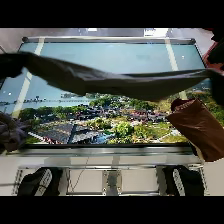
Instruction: Fold the shirts.
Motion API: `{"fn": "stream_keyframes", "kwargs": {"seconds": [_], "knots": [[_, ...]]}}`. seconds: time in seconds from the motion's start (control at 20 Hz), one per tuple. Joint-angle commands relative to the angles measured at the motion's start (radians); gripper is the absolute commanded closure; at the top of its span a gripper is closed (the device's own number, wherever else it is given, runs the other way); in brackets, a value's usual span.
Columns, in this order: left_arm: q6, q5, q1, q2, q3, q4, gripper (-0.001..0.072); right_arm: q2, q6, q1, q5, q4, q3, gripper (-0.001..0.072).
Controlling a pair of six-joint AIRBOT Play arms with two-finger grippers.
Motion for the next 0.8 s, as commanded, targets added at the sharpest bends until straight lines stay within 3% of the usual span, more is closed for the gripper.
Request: {"fn": "stream_keyframes", "kwargs": {"seconds": [0.0, 0.2, 0.3, 0.55, 0.75], "knots": [[-0.021, 0.029, 0.008, 0.125, 0.205, 0.132, 0.0702, 0.129, 0.138, 0.001, 0.147, -0.315, 0.256, 0.0683], [-0.076, 0.019, 0.008, 0.079, 0.299, 0.235, 0.0702, 0.047, 0.129, 0.001, 0.172, -0.395, 0.400, 0.0683], [-0.103, -0.048, 0.007, -0.004, 0.299, 0.248, 0.0702, -0.047, 0.129, 0.001, 0.189, -0.383, 0.400, 0.0683], [-0.123, -0.161, -0.056, -0.322, 0.299, 0.290, 0.0702, -0.440, 0.044, 0.001, 0.232, -0.301, 0.389, 0.0683], [-0.139, -0.165, -0.175, -0.646, 0.297, 0.417, 0.0702, -0.736, 0.019, 0.003, 0.119, -0.233, 0.320, 0.0683]]}}
